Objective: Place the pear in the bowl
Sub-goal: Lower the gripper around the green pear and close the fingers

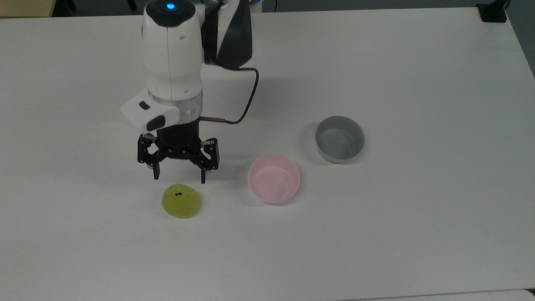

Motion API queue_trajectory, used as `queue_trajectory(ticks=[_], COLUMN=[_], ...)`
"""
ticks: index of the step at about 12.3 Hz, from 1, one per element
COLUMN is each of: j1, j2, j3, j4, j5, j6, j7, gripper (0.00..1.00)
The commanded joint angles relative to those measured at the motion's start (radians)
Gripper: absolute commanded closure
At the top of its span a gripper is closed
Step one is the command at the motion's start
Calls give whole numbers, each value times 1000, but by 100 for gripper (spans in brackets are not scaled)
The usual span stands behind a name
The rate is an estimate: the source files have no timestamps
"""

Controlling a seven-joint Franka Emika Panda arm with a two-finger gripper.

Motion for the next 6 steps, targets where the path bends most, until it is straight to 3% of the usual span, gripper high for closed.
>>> queue_trajectory(ticks=[1,6], j1=[10,10], j2=[76,120], j3=[-9,-32], j4=[15,15], j5=[-36,-64], j6=[103,175], j7=[-11,-10], gripper=[0,2])
